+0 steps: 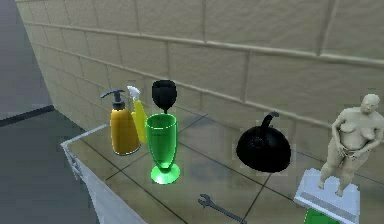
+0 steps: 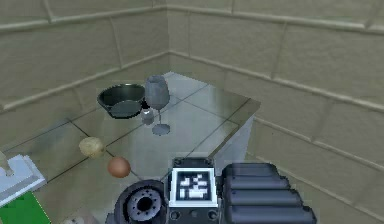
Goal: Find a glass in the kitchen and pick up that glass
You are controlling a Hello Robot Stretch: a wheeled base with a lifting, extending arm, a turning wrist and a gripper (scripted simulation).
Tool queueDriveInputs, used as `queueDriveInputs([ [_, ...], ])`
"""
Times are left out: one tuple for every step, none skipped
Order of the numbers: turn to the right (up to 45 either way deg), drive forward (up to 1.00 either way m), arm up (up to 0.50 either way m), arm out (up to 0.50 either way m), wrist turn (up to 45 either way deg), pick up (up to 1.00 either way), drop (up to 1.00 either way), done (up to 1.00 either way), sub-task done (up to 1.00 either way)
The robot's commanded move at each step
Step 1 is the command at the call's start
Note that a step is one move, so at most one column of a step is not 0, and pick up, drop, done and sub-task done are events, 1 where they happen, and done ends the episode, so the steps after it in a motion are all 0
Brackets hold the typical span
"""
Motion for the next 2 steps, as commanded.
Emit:
queueDriveInputs([
  [0.0, 0.00, 0.00, 0.32, 0.0, 0.00, 0.00, 0.00, 0.00],
  [0.0, 0.00, 0.00, 0.00, 45.0, 0.00, 0.00, 0.00, 0.00],
])
